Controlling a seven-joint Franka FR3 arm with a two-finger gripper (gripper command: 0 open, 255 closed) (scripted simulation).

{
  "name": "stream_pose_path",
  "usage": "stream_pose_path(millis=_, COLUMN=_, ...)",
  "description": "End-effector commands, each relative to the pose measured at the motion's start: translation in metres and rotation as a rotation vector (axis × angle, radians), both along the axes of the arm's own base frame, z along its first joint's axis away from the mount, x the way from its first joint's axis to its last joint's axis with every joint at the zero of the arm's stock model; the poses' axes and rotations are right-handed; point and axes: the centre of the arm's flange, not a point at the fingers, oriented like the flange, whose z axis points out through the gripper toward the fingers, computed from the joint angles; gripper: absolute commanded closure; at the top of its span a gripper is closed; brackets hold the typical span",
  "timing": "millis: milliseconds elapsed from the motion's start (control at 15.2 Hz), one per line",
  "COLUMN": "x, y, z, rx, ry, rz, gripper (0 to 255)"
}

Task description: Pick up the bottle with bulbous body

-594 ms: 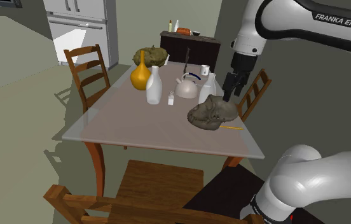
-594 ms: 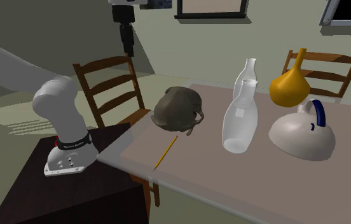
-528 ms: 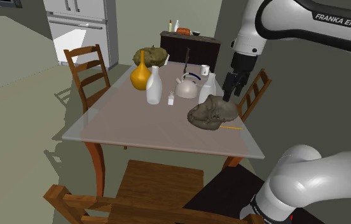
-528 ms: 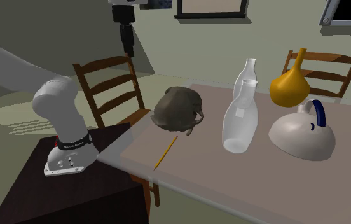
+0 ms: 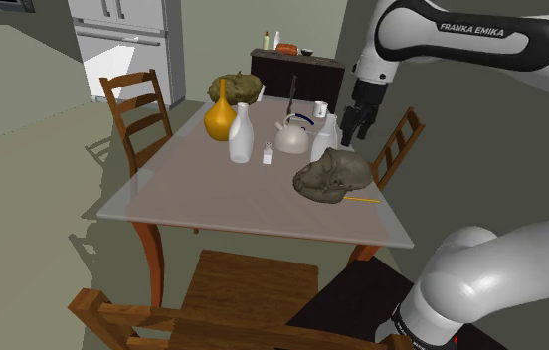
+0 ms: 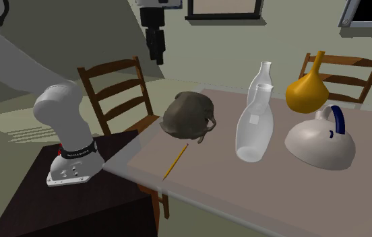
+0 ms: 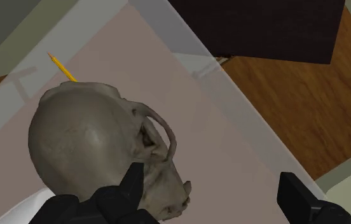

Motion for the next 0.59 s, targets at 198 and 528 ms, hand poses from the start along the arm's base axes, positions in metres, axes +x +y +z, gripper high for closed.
stream_pose_path(millis=198, x=0.043, y=-0.051, z=-0.005, rx=-0.004, ry=-0.007, rz=0.003, gripper=0)
stream_pose_path(millis=528, x=0.087, y=-0.099, z=-0.010, rx=-0.007, ry=-0.014, rz=0.006, gripper=0)
